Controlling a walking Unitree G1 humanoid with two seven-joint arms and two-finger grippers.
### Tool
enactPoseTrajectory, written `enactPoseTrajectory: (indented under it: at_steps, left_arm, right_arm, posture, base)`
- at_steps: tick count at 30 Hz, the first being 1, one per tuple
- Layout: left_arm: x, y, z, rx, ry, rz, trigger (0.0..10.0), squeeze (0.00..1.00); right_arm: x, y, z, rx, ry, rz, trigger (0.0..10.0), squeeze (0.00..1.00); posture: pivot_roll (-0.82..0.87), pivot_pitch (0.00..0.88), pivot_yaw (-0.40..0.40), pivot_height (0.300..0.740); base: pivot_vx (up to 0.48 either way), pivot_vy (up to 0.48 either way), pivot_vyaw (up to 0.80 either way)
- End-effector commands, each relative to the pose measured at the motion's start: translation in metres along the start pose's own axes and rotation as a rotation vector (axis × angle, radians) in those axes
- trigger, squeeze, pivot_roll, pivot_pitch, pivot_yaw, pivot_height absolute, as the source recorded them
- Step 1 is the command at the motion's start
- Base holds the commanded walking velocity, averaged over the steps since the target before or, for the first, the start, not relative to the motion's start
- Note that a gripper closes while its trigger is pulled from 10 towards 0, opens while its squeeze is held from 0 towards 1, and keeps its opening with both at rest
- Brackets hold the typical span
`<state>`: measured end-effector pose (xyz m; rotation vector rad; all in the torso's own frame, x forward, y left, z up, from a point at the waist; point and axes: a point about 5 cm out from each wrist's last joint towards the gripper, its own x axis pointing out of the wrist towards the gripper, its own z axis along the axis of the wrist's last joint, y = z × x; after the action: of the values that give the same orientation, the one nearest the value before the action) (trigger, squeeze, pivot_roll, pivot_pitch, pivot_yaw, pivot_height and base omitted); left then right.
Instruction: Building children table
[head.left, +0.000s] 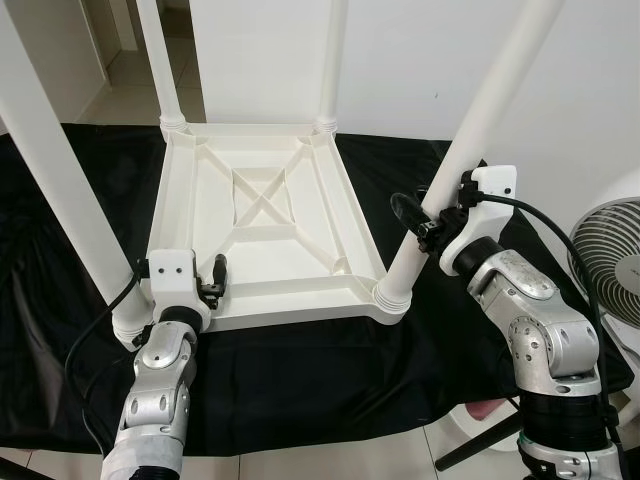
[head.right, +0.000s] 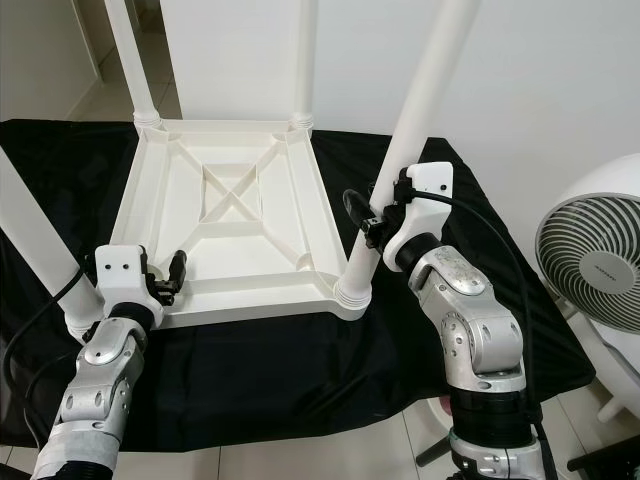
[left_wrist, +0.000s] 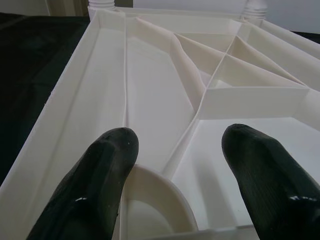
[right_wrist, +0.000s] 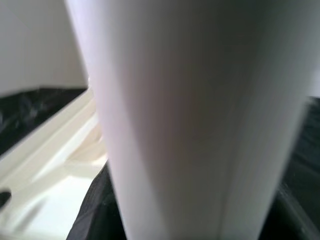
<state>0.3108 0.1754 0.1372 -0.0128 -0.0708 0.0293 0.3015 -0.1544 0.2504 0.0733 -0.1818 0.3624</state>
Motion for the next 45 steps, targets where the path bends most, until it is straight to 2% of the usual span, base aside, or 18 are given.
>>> enactPoseTrajectory:
  at_steps: [1, 9, 10, 12, 15, 20, 21, 22, 23, 24, 26, 29, 32, 33, 35, 39, 40, 45]
  left_arm:
    - [0.0, 0.015, -0.003, 0.021, 0.041, 0.179, 10.0, 0.0]
    - [0.012, 0.027, 0.03, 0.097, -0.001, 0.209, 10.0, 0.0]
    - [0.016, 0.029, 0.043, 0.12, -0.018, 0.213, 10.0, 0.0]
    - [0.018, 0.029, 0.051, 0.142, -0.032, 0.211, 10.0, 0.0]
    - [0.019, 0.029, 0.054, 0.152, -0.035, 0.211, 10.0, 0.0]
    - [0.02, 0.028, 0.077, 0.168, -0.069, 0.221, 10.0, 0.0]
    - [0.02, 0.028, 0.077, 0.168, -0.069, 0.221, 10.0, 0.0]
    - [0.019, 0.026, 0.085, 0.176, -0.083, 0.225, 10.0, 0.0]
    - [0.018, 0.025, 0.088, 0.186, -0.09, 0.231, 10.0, 0.0]
    - [0.018, 0.025, 0.088, 0.186, -0.09, 0.231, 10.0, 0.0]
    - [0.017, 0.024, 0.096, 0.19, -0.109, 0.229, 10.0, 0.0]
    - [0.016, 0.021, 0.111, 0.196, -0.133, 0.226, 10.0, 0.0]
    - [0.016, 0.02, 0.113, 0.194, -0.136, 0.224, 10.0, 0.0]
    - [0.014, 0.016, 0.122, 0.209, -0.156, 0.211, 10.0, 0.0]
    - [0.011, 0.01, 0.129, 0.223, -0.171, 0.195, 10.0, 0.0]
    - [0.01, 0.002, 0.135, 0.214, -0.179, 0.171, 10.0, 0.0]
    - [0.011, -0.004, 0.141, 0.221, -0.184, 0.153, 10.0, 0.0]
    - [0.013, -0.006, 0.144, 0.22, -0.167, 0.143, 10.0, 0.0]
  right_arm:
    - [-0.008, -0.017, 0.018, 0.05, -0.123, -0.111, 0.0, 0.0]
    - [-0.017, -0.04, 0.016, 0.165, -0.192, -0.289, 0.0, 0.0]
    - [-0.021, -0.049, 0.008, 0.203, -0.186, -0.35, 0.0, 0.0]
    - [-0.024, -0.056, -0.002, 0.247, -0.17, -0.391, 0.0, 0.0]
    - [-0.026, -0.058, -0.006, 0.271, -0.163, -0.41, 0.0, 0.0]
    - [-0.031, -0.059, -0.048, 0.304, -0.052, -0.455, 0.0, 0.0]
    - [-0.031, -0.059, -0.048, 0.304, -0.052, -0.455, 0.0, 0.0]
    - [-0.034, -0.06, -0.071, 0.401, -0.014, -0.49, 0.0, 0.0]
    - [-0.036, -0.062, -0.084, 0.427, 0.013, -0.513, 0.0, 0.0]
    - [-0.036, -0.062, -0.084, 0.427, 0.013, -0.513, 0.0, 0.0]
    - [-0.041, -0.066, -0.108, 0.526, 0.053, -0.573, 0.0, 0.0]
    - [-0.041, -0.058, -0.137, 0.582, 0.12, -0.592, 0.0, 0.0]
    - [-0.04, -0.056, -0.141, 0.593, 0.126, -0.59, 0.0, 0.0]
    - [-0.035, -0.045, -0.159, 0.64, 0.179, -0.569, 0.0, 0.0]
    - [-0.028, -0.033, -0.176, 0.663, 0.233, -0.544, 0.0, 0.0]
    - [-0.022, -0.023, -0.191, 0.727, 0.279, -0.538, 0.0, 0.0]
    - [-0.013, -0.01, -0.2, 0.799, 0.31, -0.513, 0.0, 0.0]
    - [0.003, 0.018, -0.207, 0.843, 0.375, -0.432, 0.0, 0.0]
  posture:
    - [-0.01, 0.083, -0.028, 0.74]
    - [0.0, 0.086, -0.01, 0.74]
    - [0.01, 0.086, -0.002, 0.74]
    - [0.02, 0.088, 0.007, 0.74]
    - [0.02, 0.088, 0.007, 0.74]
    - [0.04, 0.089, 0.009, 0.74]
    - [0.04, 0.089, 0.009, 0.74]
    - [0.04, 0.089, 0.009, 0.74]
    - [0.04, 0.089, 0.009, 0.74]
    - [0.04, 0.089, 0.009, 0.74]
    - [0.06, 0.089, 0.006, 0.74]
    - [0.07, 0.088, 0.009, 0.74]
    - [0.07, 0.088, 0.009, 0.74]
    - [0.1, 0.093, 0.015, 0.74]
    - [0.1, 0.093, 0.015, 0.74]
    - [0.12, 0.094, 0.017, 0.74]
    - [0.13, 0.098, 0.019, 0.74]
    - [0.14, 0.105, 0.028, 0.74]
  base:
    - [0.0, 0.0, 0.0]
    - [0.0, 0.0, 0.0]
    - [0.0, 0.0, 0.0]
    - [0.0, 0.0, 0.0]
    - [0.0, 0.0, 0.0]
    - [0.0, 0.0, 0.0]
    - [0.0, 0.0, 0.0]
    - [0.0, 0.0, 0.0]
    - [0.0, 0.0, 0.0]
    - [0.0, 0.0, 0.0]
    - [0.0, 0.0, 0.0]
    - [0.0, 0.0, 0.0]
    - [0.0, 0.0, 0.0]
    - [0.0, 0.0, 0.0]
    - [0.0, 0.0, 0.0]
    - [0.0, 0.0, 0.0]
    - [0.0, 0.0, 0.0]
    - [0.0, 0.0, 0.0]
